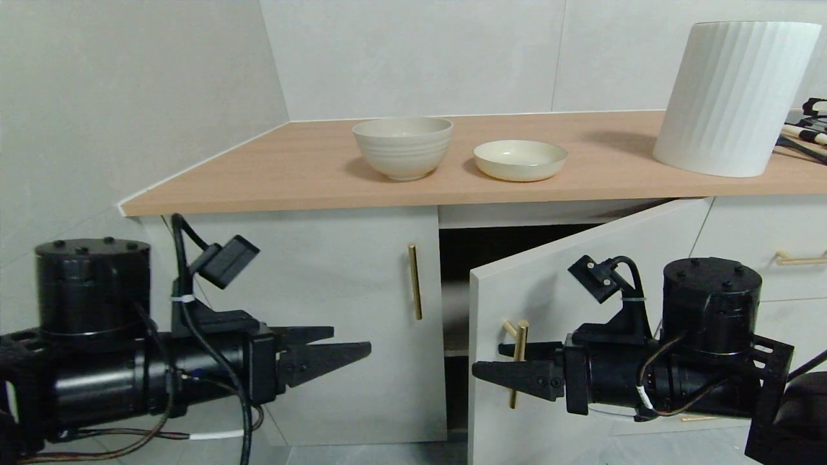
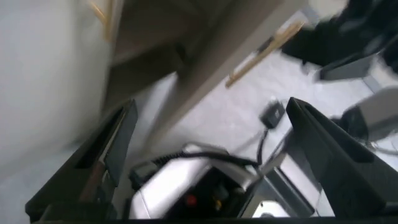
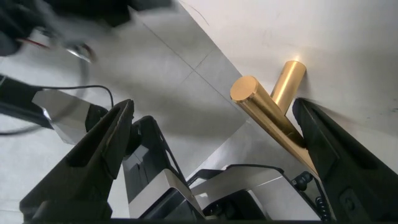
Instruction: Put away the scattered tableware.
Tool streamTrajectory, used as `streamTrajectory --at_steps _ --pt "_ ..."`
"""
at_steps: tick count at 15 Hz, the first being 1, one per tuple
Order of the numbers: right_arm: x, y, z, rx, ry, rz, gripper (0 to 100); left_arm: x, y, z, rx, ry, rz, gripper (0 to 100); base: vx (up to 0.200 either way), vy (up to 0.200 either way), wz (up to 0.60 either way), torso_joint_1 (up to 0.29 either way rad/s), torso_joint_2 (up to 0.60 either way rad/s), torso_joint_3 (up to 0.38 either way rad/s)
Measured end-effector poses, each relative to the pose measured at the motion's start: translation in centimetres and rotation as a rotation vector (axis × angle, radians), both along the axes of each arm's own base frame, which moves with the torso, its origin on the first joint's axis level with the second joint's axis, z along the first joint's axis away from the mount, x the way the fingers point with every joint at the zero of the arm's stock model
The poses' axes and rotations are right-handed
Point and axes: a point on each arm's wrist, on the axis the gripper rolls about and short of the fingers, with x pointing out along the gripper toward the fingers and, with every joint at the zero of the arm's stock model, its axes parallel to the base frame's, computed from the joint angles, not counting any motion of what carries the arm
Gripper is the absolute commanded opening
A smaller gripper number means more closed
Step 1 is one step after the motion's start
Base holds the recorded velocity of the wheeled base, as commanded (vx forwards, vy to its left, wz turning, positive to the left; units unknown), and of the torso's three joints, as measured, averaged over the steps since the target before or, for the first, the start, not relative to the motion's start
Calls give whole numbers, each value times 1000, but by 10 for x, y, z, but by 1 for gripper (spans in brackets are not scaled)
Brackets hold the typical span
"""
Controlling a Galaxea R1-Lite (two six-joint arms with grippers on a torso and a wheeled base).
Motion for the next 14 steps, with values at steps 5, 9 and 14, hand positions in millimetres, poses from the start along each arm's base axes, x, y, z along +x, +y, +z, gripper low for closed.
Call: streamTrajectory --at_steps 5,9,14 --pt "0 2 -2 -3 4 6 100 13 -20 -38 79 82 23 0 0 0 0 0 0 0" --pt "-1 2 -2 -5 6 9 100 15 -24 -43 83 90 10 0 0 0 0 0 0 0" --pt "-3 4 -3 -7 6 17 100 32 -41 -26 -66 57 25 0 0 0 0 0 0 0"
